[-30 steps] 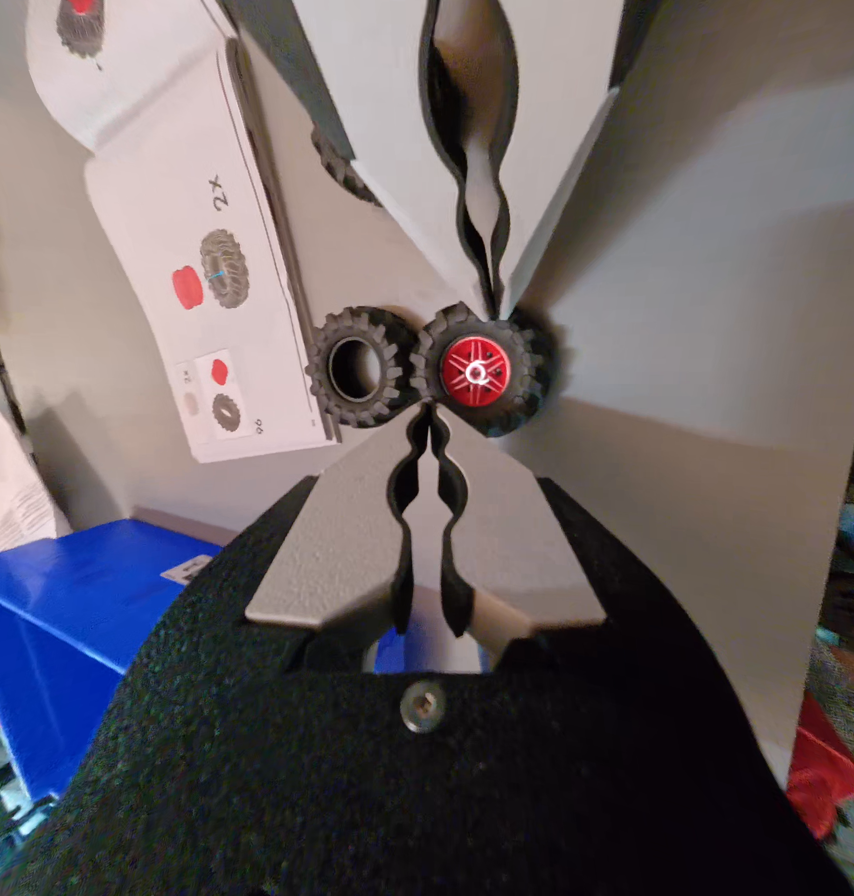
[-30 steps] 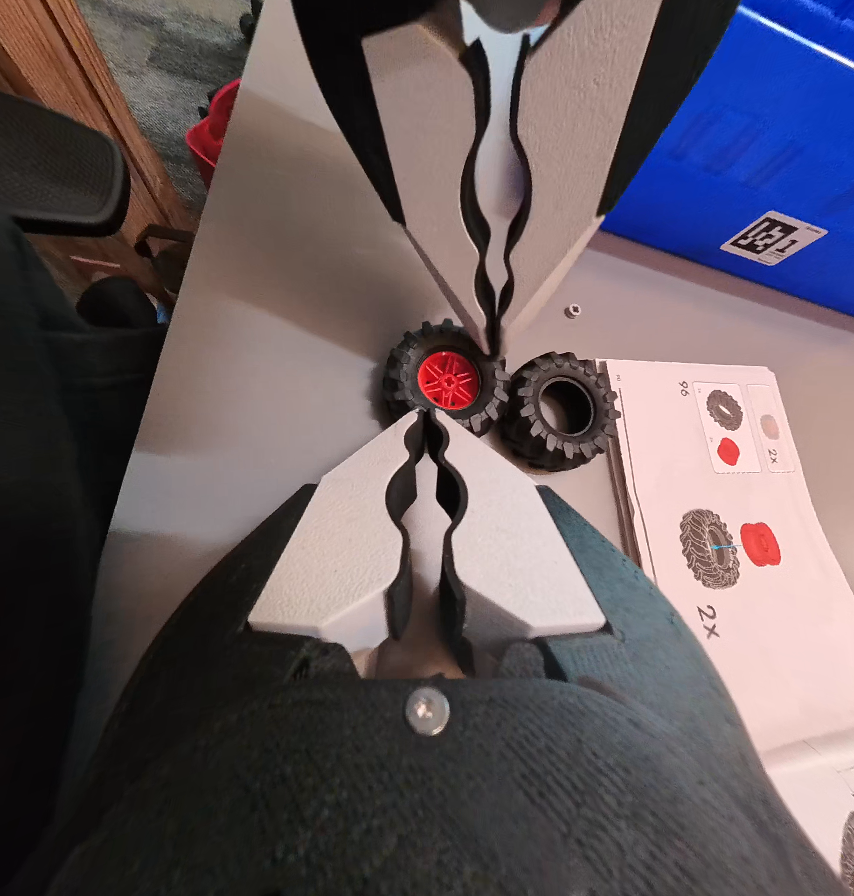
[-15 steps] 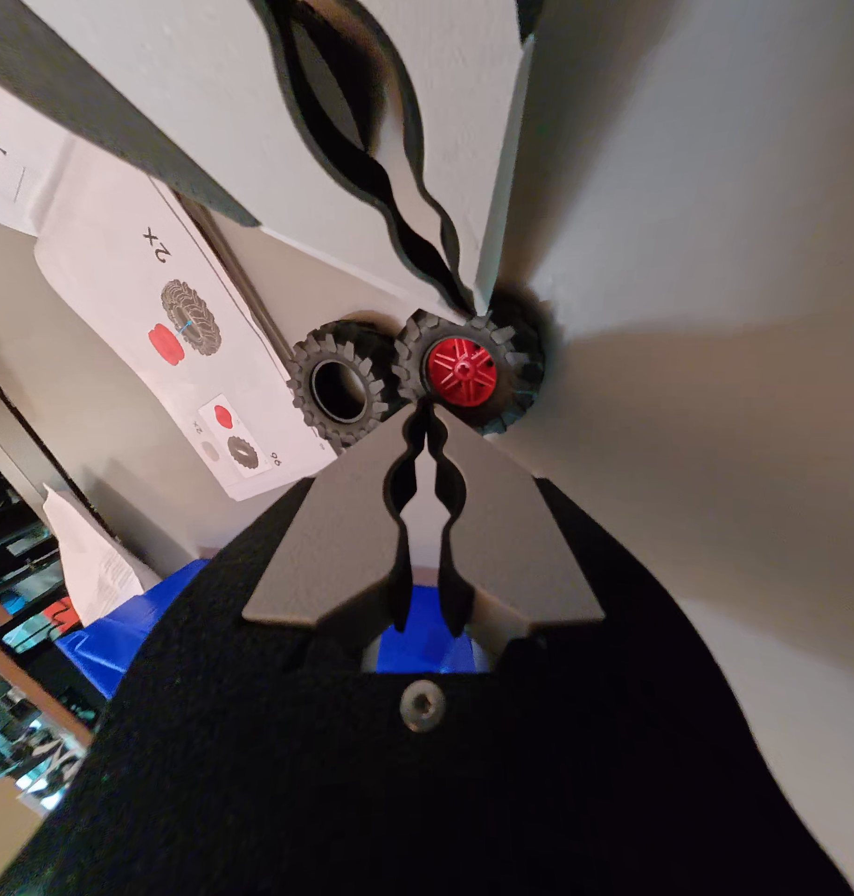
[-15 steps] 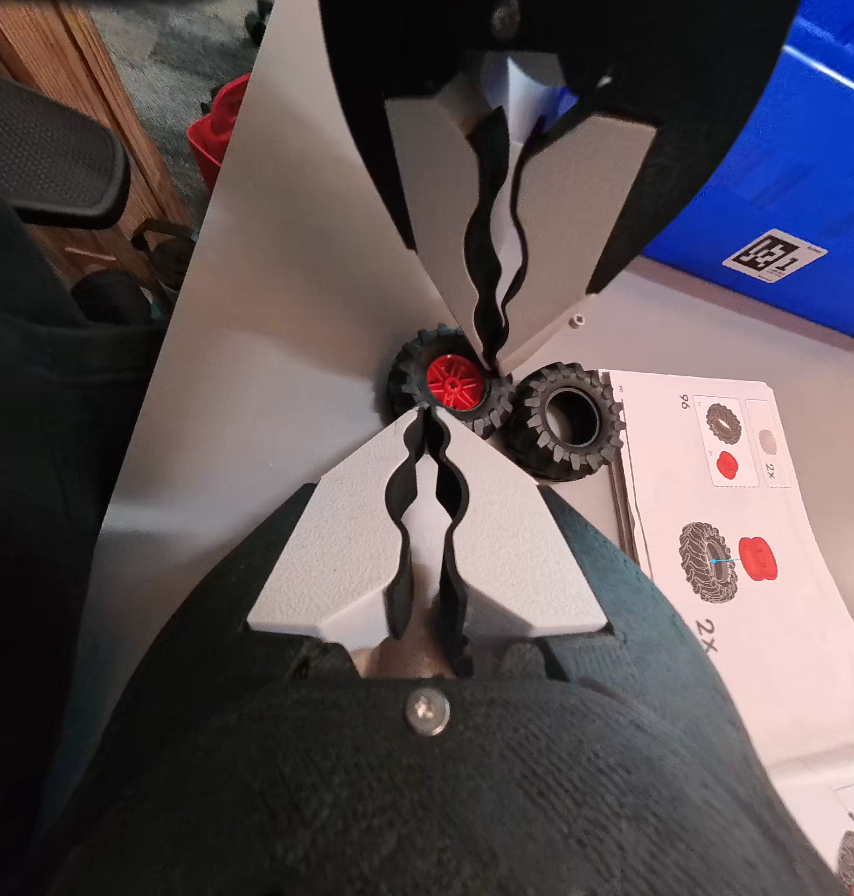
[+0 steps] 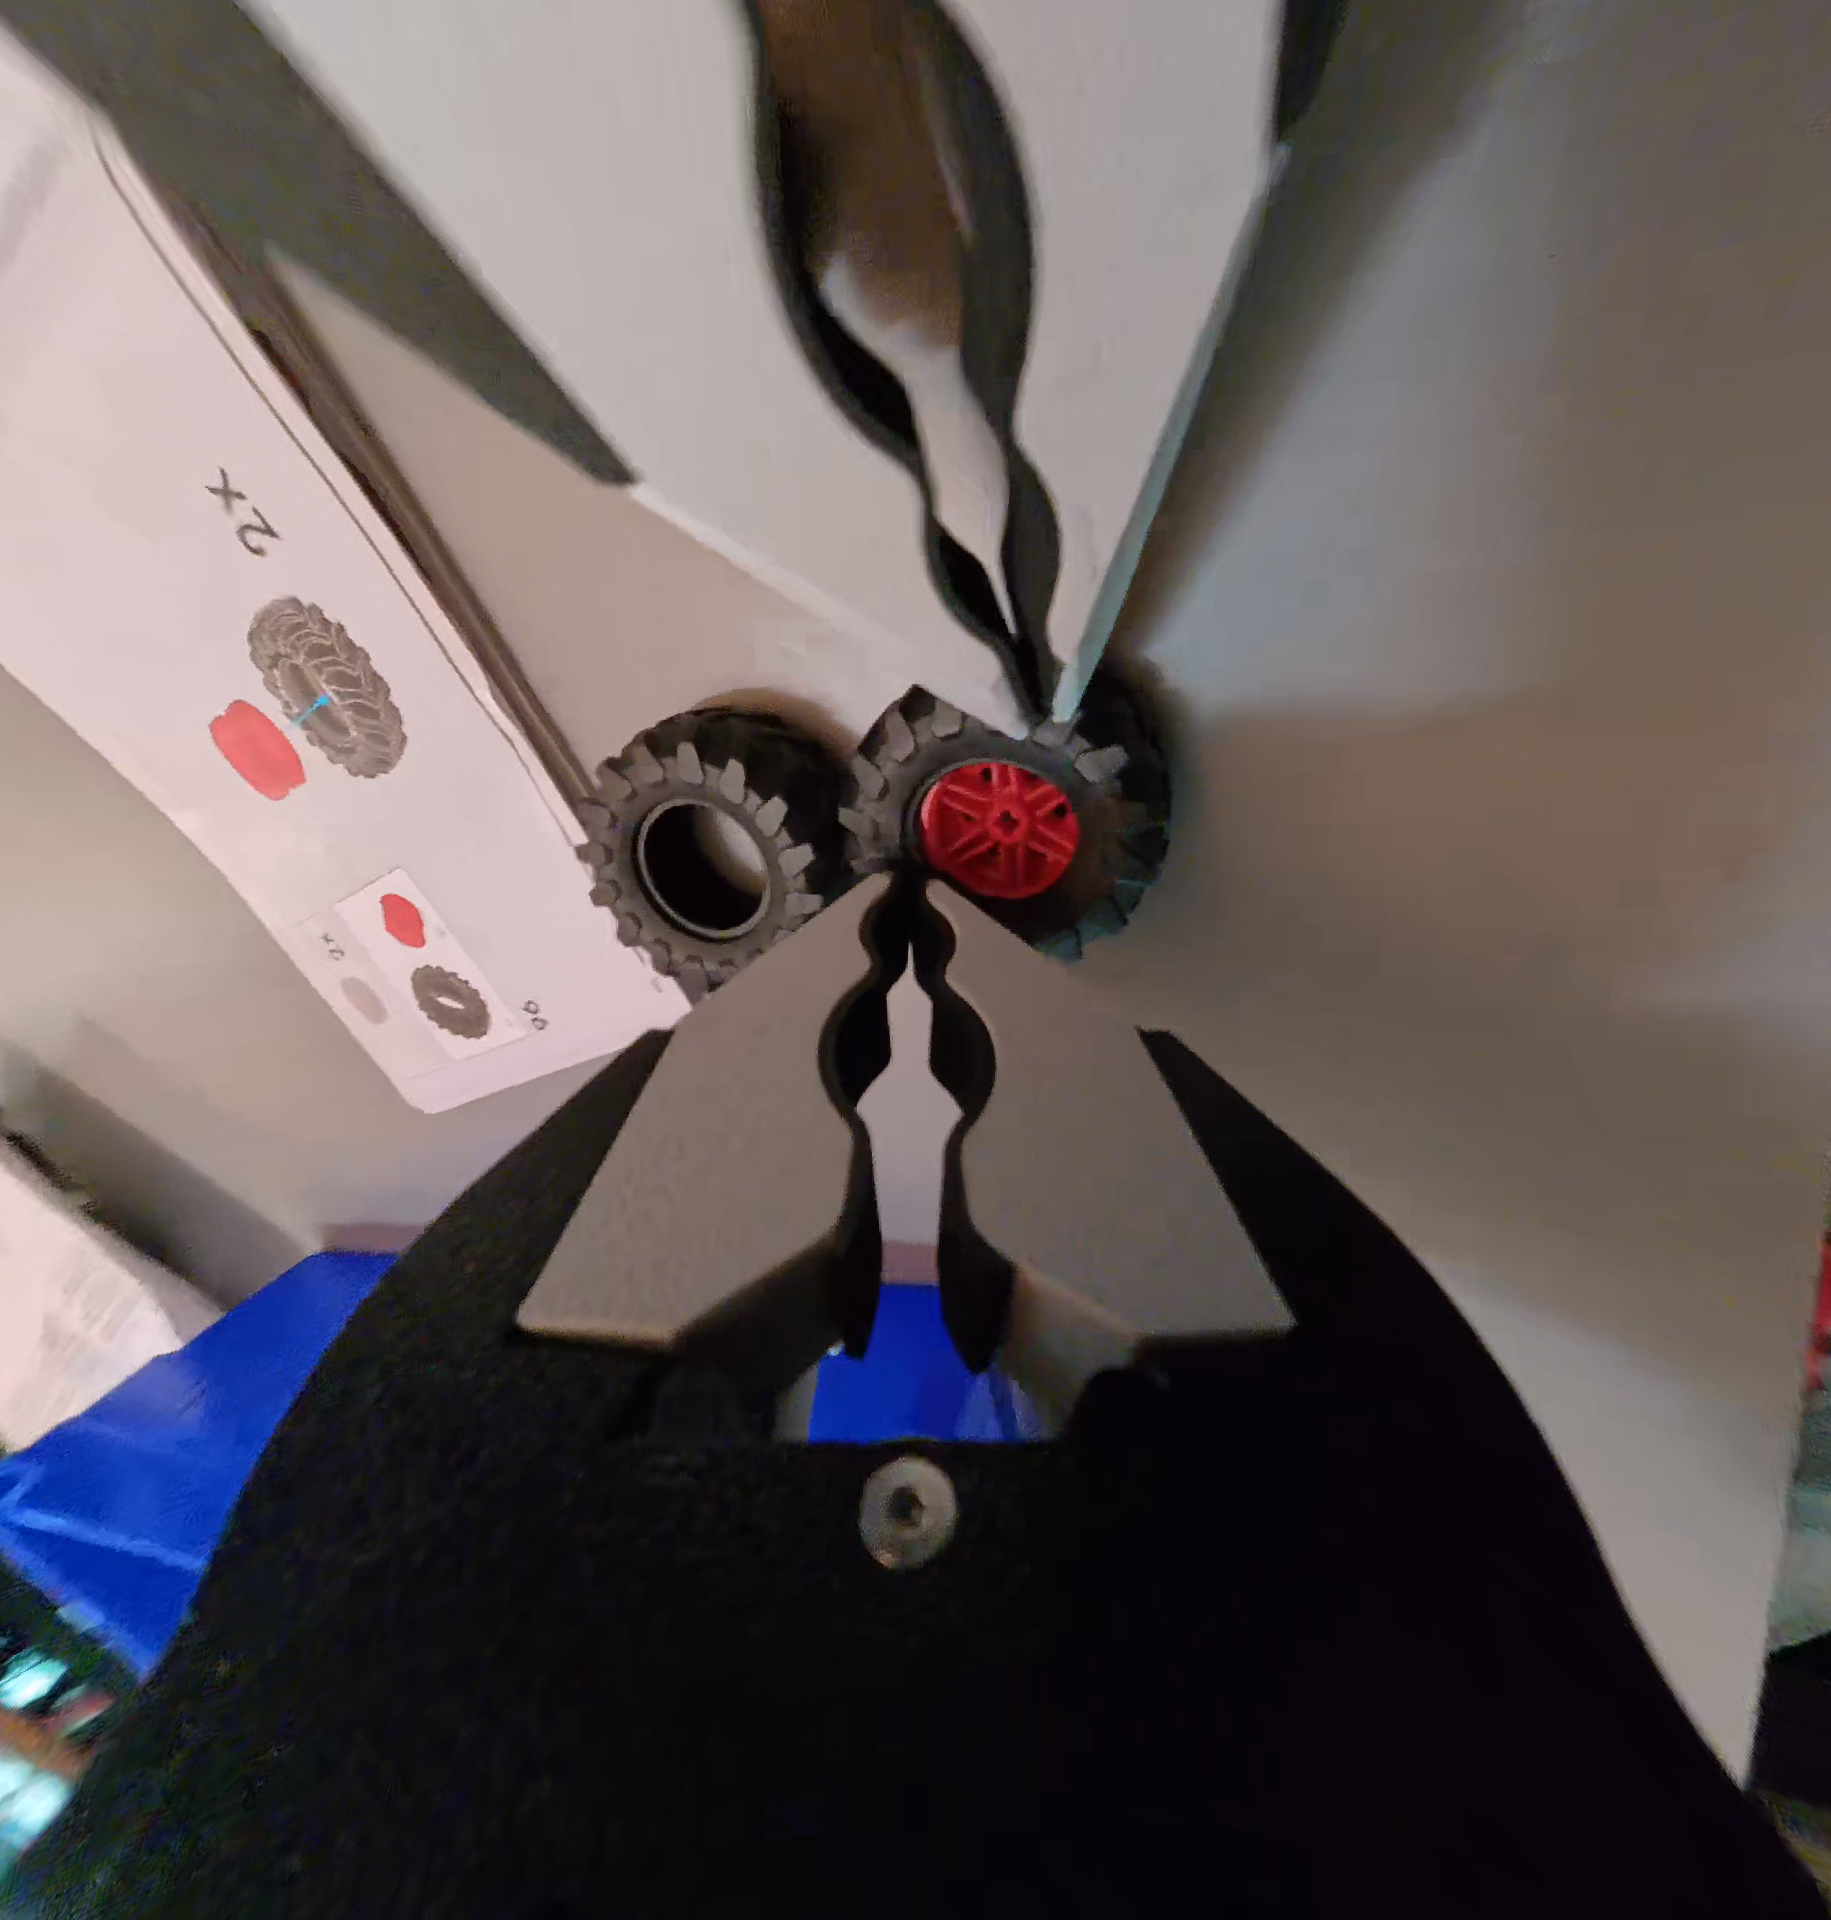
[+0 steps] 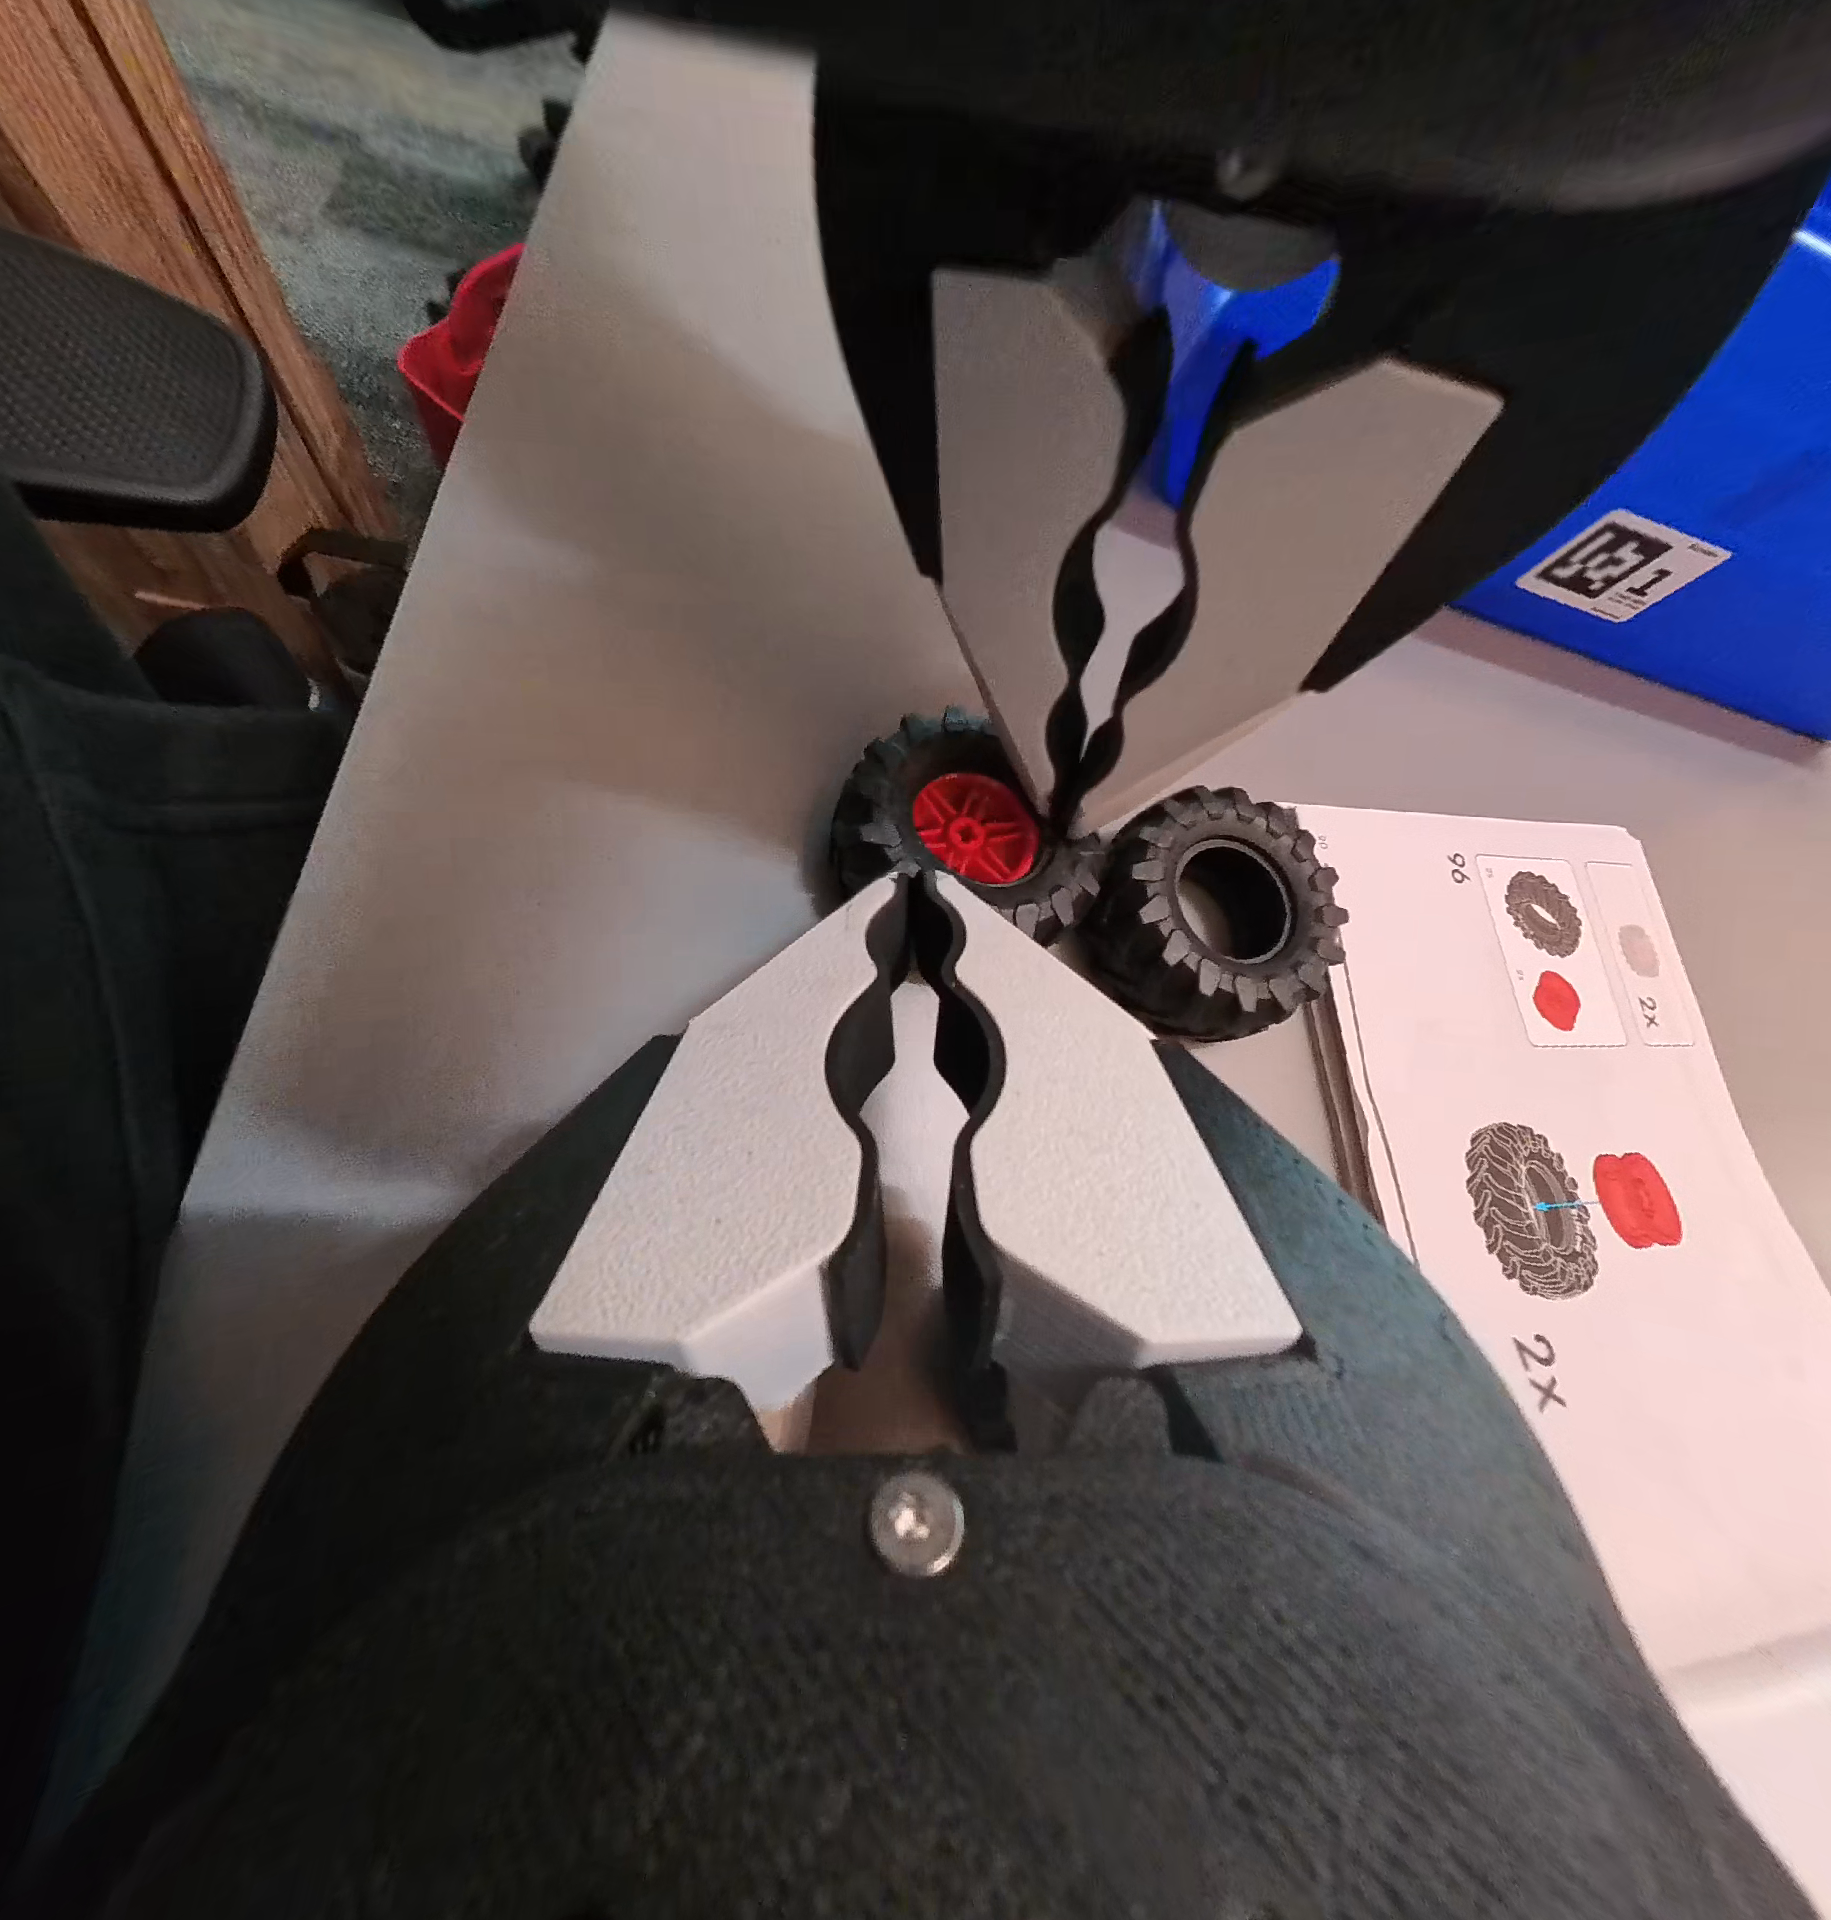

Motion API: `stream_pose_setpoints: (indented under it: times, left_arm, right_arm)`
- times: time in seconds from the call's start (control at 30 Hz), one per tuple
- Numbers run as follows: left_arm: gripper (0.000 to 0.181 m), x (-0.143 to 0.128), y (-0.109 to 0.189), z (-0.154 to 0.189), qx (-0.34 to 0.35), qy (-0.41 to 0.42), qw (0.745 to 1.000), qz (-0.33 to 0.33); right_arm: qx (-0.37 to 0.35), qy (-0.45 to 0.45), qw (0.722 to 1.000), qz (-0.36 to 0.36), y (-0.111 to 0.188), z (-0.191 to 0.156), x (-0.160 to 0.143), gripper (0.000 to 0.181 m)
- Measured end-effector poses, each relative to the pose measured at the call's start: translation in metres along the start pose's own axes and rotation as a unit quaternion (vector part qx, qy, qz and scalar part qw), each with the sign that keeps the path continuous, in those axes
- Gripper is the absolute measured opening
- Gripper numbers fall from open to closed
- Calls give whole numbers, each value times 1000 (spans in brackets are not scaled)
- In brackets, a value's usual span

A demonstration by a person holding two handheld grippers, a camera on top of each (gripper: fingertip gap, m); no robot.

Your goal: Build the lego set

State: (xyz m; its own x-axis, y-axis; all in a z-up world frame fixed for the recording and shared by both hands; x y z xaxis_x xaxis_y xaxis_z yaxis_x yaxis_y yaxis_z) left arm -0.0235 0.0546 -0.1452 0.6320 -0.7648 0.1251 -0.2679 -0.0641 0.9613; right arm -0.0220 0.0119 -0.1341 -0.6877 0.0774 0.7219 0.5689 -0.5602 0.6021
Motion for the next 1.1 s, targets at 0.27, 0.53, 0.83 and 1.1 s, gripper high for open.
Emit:
stream_pose_setpoints:
  times: [0.27,0.53,0.83,1.1]
  left_arm:
    - [0,2,-3,-2,4,-7,999,-38]
    - [0,0,10,-5,18,100,993,53]
    - [0,-1,20,12,-5,76,996,55]
    - [0,-5,13,12,-9,5,1000,-22]
  right_arm:
    - [-4,2,1000,6,0,1,1,0]
    - [-3,-19,1000,18,2,-1,1,0]
    - [-4,-21,1000,17,3,-3,1,0]
    - [7,3,1000,22,15,-10,18,0]
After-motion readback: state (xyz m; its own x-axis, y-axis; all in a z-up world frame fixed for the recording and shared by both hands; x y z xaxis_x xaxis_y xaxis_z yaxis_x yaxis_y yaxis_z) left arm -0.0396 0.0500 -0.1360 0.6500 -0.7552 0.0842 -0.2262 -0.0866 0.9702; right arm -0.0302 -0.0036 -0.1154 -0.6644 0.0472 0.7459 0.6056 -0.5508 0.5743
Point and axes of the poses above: each gripper's, where its closed fingertips meet, y back along the fingers, x out of its top, z = x × y across the jaws, the point moved 1 cm from there along y, back along the fingers, and after that the axes turned 8 degrees about y, right-handed, at the moved point
